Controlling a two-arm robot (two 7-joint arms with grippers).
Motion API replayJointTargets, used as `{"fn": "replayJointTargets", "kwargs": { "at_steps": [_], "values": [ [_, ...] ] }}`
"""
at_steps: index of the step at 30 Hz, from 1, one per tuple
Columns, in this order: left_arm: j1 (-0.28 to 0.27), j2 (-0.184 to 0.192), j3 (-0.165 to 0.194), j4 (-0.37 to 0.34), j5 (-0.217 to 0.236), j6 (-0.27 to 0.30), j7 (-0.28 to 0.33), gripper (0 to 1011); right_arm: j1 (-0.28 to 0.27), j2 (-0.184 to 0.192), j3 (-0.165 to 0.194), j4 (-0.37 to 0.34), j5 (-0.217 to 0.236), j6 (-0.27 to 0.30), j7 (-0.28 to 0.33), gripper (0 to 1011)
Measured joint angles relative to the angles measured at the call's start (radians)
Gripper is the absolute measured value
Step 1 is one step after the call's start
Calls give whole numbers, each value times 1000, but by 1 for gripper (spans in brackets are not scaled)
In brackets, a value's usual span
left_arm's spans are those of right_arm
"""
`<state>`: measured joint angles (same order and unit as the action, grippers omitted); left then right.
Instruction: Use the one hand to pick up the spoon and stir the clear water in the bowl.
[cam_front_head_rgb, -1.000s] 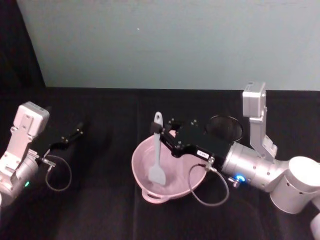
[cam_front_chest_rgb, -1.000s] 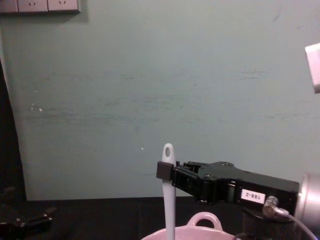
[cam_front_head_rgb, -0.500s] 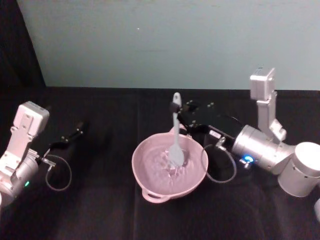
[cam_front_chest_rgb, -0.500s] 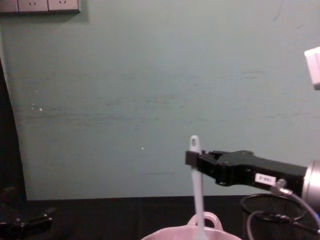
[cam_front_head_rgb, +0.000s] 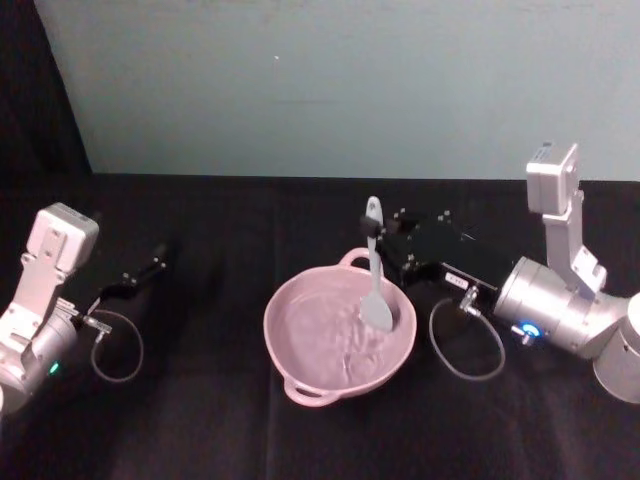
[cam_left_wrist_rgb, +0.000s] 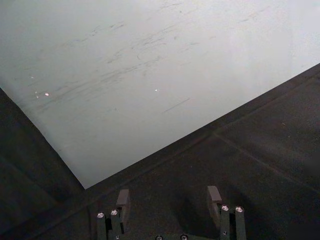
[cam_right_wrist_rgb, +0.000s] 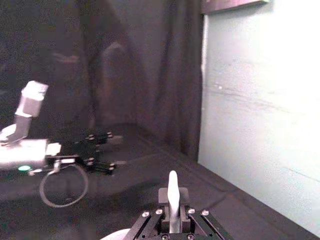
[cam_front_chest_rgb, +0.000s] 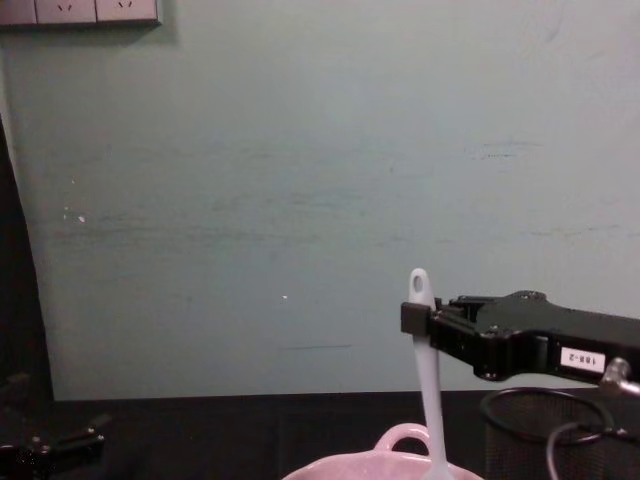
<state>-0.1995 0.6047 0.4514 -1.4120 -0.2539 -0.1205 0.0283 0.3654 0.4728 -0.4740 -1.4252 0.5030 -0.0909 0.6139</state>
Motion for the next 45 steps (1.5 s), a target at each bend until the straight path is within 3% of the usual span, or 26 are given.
{"fn": "replayJointTargets", "kwargs": {
  "at_steps": [8, 14, 24, 30, 36, 45],
  "values": [
    [0, 0, 0, 0, 0, 0, 0, 1005, -50, 12, -17, -78, -7, -6, 16, 114],
    [0, 0, 0, 0, 0, 0, 0, 1005, -61, -13, -38, -92, -2, -17, 25, 114],
    [0, 0, 0, 0, 0, 0, 0, 1005, -42, -98, -44, -5, 69, -31, 36, 114],
    [0, 0, 0, 0, 0, 0, 0, 1005, -21, -122, -47, 40, 75, -40, 32, 113],
    [0, 0, 0, 0, 0, 0, 0, 1005, 1, -123, -32, 77, 47, -59, 4, 113],
    [0, 0, 0, 0, 0, 0, 0, 1005, 10, -89, 12, 83, 19, -79, -11, 114]
  ]
}}
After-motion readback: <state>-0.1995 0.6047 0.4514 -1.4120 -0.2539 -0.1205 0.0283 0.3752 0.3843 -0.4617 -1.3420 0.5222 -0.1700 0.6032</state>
